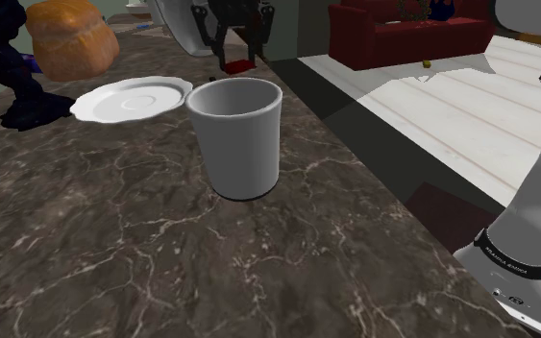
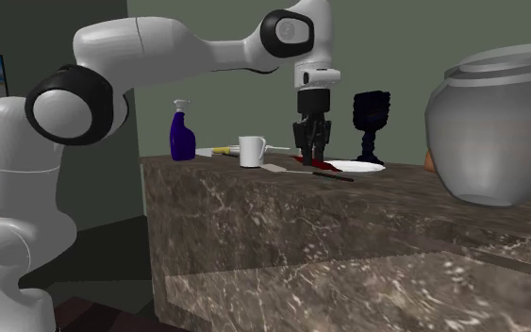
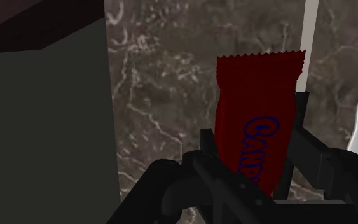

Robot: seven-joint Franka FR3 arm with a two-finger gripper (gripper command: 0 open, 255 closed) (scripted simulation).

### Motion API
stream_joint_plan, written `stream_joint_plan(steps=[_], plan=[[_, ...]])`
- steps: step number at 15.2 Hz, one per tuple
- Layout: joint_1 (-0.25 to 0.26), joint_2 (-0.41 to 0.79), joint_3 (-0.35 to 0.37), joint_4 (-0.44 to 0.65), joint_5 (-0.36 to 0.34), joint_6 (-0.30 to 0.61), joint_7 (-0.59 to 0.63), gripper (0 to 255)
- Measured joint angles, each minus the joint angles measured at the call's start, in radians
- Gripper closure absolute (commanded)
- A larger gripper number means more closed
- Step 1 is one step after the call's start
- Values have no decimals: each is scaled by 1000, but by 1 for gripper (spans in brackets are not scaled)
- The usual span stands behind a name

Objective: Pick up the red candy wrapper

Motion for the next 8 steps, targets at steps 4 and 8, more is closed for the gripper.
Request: stream_joint_plan(steps=[4,8], plan=[[38,62,-1,153,-30,-93,8,255],[94,144,-8,343,-70,-202,10,255]])
